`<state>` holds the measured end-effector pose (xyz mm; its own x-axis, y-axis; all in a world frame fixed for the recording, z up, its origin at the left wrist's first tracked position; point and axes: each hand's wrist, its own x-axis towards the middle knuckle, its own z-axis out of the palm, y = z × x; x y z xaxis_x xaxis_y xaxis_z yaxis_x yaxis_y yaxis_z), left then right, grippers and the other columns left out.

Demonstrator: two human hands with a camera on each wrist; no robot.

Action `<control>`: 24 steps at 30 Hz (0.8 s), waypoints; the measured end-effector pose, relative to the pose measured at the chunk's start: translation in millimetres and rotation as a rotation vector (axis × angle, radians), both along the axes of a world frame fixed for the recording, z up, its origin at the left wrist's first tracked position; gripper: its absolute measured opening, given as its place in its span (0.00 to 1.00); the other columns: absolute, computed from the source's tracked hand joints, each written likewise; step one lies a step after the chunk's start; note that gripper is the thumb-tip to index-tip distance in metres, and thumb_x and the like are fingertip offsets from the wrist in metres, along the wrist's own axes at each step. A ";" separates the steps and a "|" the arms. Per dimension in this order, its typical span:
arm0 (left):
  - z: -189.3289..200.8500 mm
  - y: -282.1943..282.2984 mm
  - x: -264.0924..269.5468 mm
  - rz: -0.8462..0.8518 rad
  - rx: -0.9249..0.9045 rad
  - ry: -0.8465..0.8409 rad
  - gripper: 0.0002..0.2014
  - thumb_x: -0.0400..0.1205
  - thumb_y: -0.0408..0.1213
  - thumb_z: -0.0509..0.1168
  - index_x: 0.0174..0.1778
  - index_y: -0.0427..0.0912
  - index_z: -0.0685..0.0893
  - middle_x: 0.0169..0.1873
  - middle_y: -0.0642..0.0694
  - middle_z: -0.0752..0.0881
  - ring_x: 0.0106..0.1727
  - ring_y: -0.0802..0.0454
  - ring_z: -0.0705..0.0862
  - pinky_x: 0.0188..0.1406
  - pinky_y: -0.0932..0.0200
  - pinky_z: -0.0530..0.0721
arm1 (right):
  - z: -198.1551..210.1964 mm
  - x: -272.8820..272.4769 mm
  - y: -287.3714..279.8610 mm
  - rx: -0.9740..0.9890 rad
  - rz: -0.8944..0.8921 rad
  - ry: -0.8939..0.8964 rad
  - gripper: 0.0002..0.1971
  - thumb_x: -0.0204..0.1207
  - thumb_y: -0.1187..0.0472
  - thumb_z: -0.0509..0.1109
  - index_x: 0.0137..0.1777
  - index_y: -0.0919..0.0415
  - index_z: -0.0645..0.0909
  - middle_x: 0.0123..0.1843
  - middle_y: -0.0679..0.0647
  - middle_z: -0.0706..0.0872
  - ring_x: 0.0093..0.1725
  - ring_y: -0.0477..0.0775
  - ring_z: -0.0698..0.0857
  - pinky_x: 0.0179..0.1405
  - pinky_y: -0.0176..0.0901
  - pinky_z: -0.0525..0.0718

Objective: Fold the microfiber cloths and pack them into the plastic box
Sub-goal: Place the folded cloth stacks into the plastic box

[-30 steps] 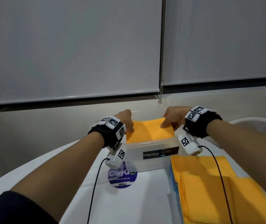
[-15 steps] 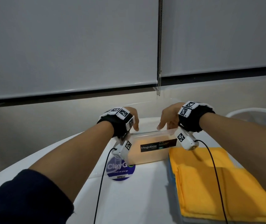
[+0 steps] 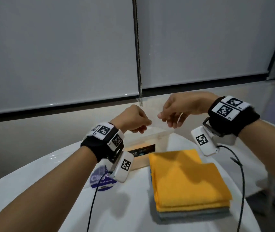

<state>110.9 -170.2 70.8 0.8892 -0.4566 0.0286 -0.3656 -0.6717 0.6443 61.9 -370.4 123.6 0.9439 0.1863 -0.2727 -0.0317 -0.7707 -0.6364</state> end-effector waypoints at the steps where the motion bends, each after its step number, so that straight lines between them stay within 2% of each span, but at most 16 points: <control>1: -6.9 -4.5 -12.6 -0.044 -0.005 0.023 0.08 0.83 0.41 0.71 0.47 0.39 0.90 0.37 0.44 0.93 0.36 0.55 0.90 0.31 0.64 0.84 | -6.3 -12.8 -10.2 -0.032 0.015 0.036 0.15 0.80 0.53 0.75 0.52 0.68 0.88 0.45 0.64 0.92 0.42 0.59 0.91 0.50 0.53 0.90; 4: -32.2 -18.1 -41.0 -0.227 0.028 0.097 0.08 0.83 0.40 0.72 0.50 0.40 0.91 0.41 0.45 0.93 0.43 0.52 0.91 0.41 0.59 0.91 | -38.0 -40.9 -37.5 -0.168 0.054 0.159 0.12 0.77 0.55 0.78 0.53 0.64 0.89 0.47 0.62 0.93 0.46 0.58 0.91 0.50 0.51 0.91; 6: -49.1 -29.3 -52.5 -0.342 0.122 0.112 0.10 0.81 0.43 0.74 0.55 0.43 0.91 0.48 0.49 0.92 0.47 0.55 0.90 0.48 0.55 0.92 | -62.5 -51.7 -52.4 -0.232 0.075 0.218 0.11 0.74 0.56 0.80 0.54 0.59 0.90 0.51 0.58 0.93 0.51 0.54 0.90 0.51 0.47 0.90; 8: -63.0 -40.5 -61.7 -0.392 0.301 0.089 0.21 0.78 0.52 0.76 0.65 0.48 0.87 0.59 0.54 0.89 0.57 0.56 0.87 0.57 0.55 0.87 | -82.8 -60.8 -62.0 -0.282 0.075 0.242 0.18 0.70 0.53 0.84 0.59 0.55 0.89 0.58 0.53 0.91 0.57 0.50 0.88 0.56 0.46 0.89; 10: -74.7 -49.4 -68.6 -0.401 0.479 0.093 0.36 0.74 0.60 0.76 0.76 0.52 0.78 0.68 0.55 0.83 0.67 0.52 0.82 0.67 0.51 0.81 | -96.5 -69.5 -66.3 -0.323 0.062 0.246 0.28 0.68 0.49 0.85 0.67 0.53 0.84 0.64 0.50 0.87 0.60 0.49 0.85 0.60 0.47 0.88; 12: -85.8 -54.7 -71.8 -0.394 0.587 0.116 0.44 0.71 0.64 0.76 0.82 0.53 0.70 0.74 0.53 0.78 0.72 0.48 0.78 0.72 0.45 0.78 | -107.5 -73.7 -68.7 -0.363 0.066 0.236 0.36 0.66 0.46 0.85 0.74 0.52 0.79 0.68 0.49 0.83 0.62 0.50 0.84 0.61 0.46 0.87; 14: -94.9 -57.1 -73.7 -0.371 0.622 0.129 0.48 0.69 0.65 0.77 0.83 0.53 0.68 0.76 0.51 0.77 0.74 0.45 0.77 0.73 0.42 0.78 | -117.2 -76.2 -68.1 -0.393 0.075 0.241 0.39 0.64 0.45 0.85 0.76 0.51 0.76 0.69 0.49 0.81 0.63 0.54 0.83 0.59 0.46 0.88; 15: -98.0 -57.9 -74.5 -0.360 0.623 0.120 0.47 0.68 0.64 0.78 0.82 0.52 0.69 0.75 0.50 0.77 0.73 0.45 0.78 0.72 0.42 0.79 | -121.5 -76.9 -67.5 -0.406 0.081 0.238 0.38 0.64 0.45 0.86 0.73 0.50 0.77 0.65 0.49 0.82 0.62 0.55 0.84 0.56 0.46 0.88; 16: -100.5 -57.8 -73.9 -0.351 0.619 0.099 0.46 0.68 0.64 0.78 0.80 0.50 0.72 0.73 0.49 0.79 0.71 0.44 0.79 0.69 0.44 0.80 | -125.4 -75.2 -66.6 -0.418 0.085 0.219 0.32 0.64 0.45 0.86 0.66 0.50 0.80 0.59 0.48 0.83 0.58 0.56 0.86 0.50 0.44 0.88; 18: -99.5 -59.0 -76.8 -0.334 0.586 0.058 0.42 0.69 0.62 0.79 0.75 0.46 0.77 0.68 0.48 0.82 0.66 0.45 0.82 0.61 0.50 0.83 | -130.4 -76.1 -66.9 -0.419 0.079 0.149 0.18 0.63 0.47 0.87 0.45 0.49 0.82 0.44 0.46 0.84 0.46 0.54 0.86 0.39 0.43 0.85; 19: -97.8 -59.6 -78.0 -0.321 0.554 0.044 0.39 0.70 0.60 0.79 0.74 0.45 0.79 0.66 0.47 0.83 0.64 0.46 0.83 0.58 0.52 0.83 | -131.7 -75.7 -67.9 -0.402 0.071 0.123 0.16 0.63 0.49 0.87 0.39 0.49 0.80 0.39 0.46 0.84 0.42 0.53 0.85 0.37 0.43 0.83; 22: -93.1 -60.7 -81.0 -0.300 0.471 -0.016 0.31 0.73 0.53 0.79 0.70 0.43 0.83 0.63 0.46 0.86 0.59 0.47 0.84 0.56 0.54 0.84 | -128.8 -76.4 -68.3 -0.344 0.040 0.058 0.14 0.63 0.53 0.87 0.36 0.52 0.81 0.38 0.50 0.84 0.38 0.51 0.82 0.35 0.43 0.81; 24: -91.8 -61.7 -81.6 -0.285 0.439 -0.030 0.31 0.74 0.51 0.79 0.71 0.43 0.82 0.65 0.45 0.85 0.62 0.46 0.83 0.60 0.52 0.84 | -124.3 -77.6 -69.1 -0.314 0.020 0.029 0.14 0.65 0.54 0.86 0.37 0.54 0.81 0.38 0.51 0.83 0.38 0.50 0.81 0.34 0.41 0.80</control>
